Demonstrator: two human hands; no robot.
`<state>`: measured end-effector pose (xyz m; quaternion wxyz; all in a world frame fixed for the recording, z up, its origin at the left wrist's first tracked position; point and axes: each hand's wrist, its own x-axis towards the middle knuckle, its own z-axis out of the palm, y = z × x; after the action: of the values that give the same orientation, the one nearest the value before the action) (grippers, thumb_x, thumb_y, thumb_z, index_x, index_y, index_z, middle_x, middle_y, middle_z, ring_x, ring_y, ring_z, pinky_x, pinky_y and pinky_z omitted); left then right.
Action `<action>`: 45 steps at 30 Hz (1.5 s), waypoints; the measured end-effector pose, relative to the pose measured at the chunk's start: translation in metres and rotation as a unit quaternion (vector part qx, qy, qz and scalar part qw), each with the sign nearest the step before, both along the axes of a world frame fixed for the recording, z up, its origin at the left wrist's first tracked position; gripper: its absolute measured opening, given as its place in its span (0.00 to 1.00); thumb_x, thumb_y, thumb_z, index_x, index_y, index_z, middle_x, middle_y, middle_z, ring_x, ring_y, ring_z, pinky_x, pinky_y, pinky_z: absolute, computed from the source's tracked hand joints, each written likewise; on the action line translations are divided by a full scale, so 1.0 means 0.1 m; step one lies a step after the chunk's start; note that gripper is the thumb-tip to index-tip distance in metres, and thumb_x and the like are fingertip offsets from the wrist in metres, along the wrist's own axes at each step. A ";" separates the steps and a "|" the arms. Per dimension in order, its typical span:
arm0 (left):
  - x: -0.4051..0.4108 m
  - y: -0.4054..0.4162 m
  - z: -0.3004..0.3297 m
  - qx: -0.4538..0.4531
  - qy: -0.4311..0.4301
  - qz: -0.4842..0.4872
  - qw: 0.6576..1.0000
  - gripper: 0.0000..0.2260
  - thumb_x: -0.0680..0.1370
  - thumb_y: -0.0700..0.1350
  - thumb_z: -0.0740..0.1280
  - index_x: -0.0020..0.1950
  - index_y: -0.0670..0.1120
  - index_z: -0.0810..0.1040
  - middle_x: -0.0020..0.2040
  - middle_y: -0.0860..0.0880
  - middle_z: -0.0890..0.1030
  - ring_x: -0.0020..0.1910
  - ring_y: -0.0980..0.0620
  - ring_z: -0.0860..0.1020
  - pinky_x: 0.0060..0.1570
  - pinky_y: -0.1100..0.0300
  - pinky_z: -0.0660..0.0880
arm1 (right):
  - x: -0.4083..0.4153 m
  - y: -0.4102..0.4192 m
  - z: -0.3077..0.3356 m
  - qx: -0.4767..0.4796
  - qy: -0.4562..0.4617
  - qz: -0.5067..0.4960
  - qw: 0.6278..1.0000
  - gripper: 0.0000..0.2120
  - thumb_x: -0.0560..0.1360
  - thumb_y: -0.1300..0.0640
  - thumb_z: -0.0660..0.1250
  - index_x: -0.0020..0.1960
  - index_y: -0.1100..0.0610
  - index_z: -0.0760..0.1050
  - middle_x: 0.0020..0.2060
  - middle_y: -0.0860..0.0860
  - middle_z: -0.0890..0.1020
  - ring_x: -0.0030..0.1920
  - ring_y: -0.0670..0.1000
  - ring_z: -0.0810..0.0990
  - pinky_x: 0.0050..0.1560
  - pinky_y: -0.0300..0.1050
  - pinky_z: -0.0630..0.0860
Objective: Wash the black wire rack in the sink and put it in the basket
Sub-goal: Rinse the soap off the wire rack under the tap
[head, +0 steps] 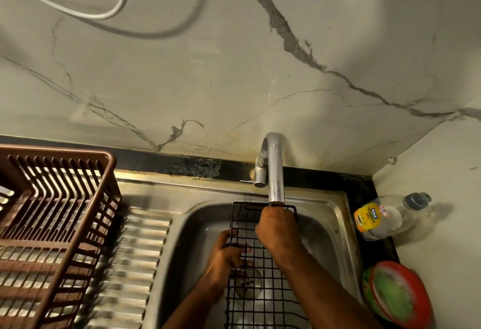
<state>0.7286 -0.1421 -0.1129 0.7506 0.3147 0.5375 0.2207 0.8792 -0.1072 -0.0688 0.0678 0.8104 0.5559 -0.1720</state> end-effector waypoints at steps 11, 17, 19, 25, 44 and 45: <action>0.06 -0.11 0.02 -0.029 0.008 0.027 0.999 0.34 0.59 0.37 0.61 0.67 0.46 0.71 0.55 0.36 0.83 0.49 0.30 0.84 0.47 0.40 0.81 | 0.07 0.00 -0.07 0.040 0.099 0.128 0.986 0.11 0.79 0.59 0.66 0.59 0.52 0.80 0.55 0.52 0.84 0.57 0.51 0.82 0.60 0.46 0.80; 0.05 -0.15 0.00 -0.009 0.032 0.054 0.998 0.37 0.58 0.41 0.63 0.68 0.50 0.70 0.54 0.39 0.84 0.48 0.33 0.84 0.39 0.49 0.82 | 0.05 -0.06 -0.36 0.077 0.305 -0.221 0.923 0.07 0.79 0.65 0.62 0.50 0.54 0.76 0.41 0.51 0.81 0.38 0.46 0.79 0.38 0.39 0.78; 0.06 -0.16 0.00 -0.015 0.024 0.064 0.998 0.34 0.58 0.41 0.62 0.66 0.49 0.71 0.54 0.38 0.84 0.46 0.34 0.85 0.37 0.51 0.81 | -0.09 -0.11 -0.47 0.107 0.410 -0.351 0.835 0.15 0.77 0.67 0.61 0.61 0.54 0.71 0.44 0.55 0.81 0.38 0.50 0.82 0.39 0.45 0.83; 0.06 -0.17 0.02 -0.021 0.016 0.061 0.998 0.32 0.58 0.41 0.62 0.64 0.48 0.72 0.54 0.37 0.85 0.44 0.35 0.86 0.33 0.53 0.80 | -0.23 -0.14 -0.64 0.263 0.414 -0.419 0.765 0.11 0.80 0.53 0.68 0.60 0.55 0.77 0.44 0.49 0.84 0.41 0.48 0.85 0.43 0.46 0.84; 0.09 -0.21 -0.01 0.004 0.025 0.043 0.999 0.34 0.57 0.41 0.63 0.64 0.47 0.73 0.46 0.43 0.87 0.37 0.46 0.85 0.36 0.52 0.79 | -0.35 -0.01 -0.66 0.273 0.539 -0.571 0.555 0.12 0.79 0.64 0.68 0.62 0.57 0.77 0.46 0.54 0.84 0.40 0.50 0.85 0.37 0.38 0.79; 0.09 -0.22 0.00 0.007 0.024 0.043 0.999 0.34 0.58 0.41 0.63 0.65 0.48 0.72 0.46 0.44 0.87 0.37 0.46 0.85 0.36 0.51 0.80 | -0.34 -0.01 -0.64 0.275 0.537 -0.571 0.557 0.12 0.79 0.64 0.68 0.62 0.57 0.77 0.46 0.55 0.84 0.40 0.50 0.85 0.36 0.38 0.79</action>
<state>0.7374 -0.1638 -0.1130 0.7248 0.3019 0.5669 0.2491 0.8449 -0.1079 -0.1323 -0.5817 0.6948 -0.0696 -0.4173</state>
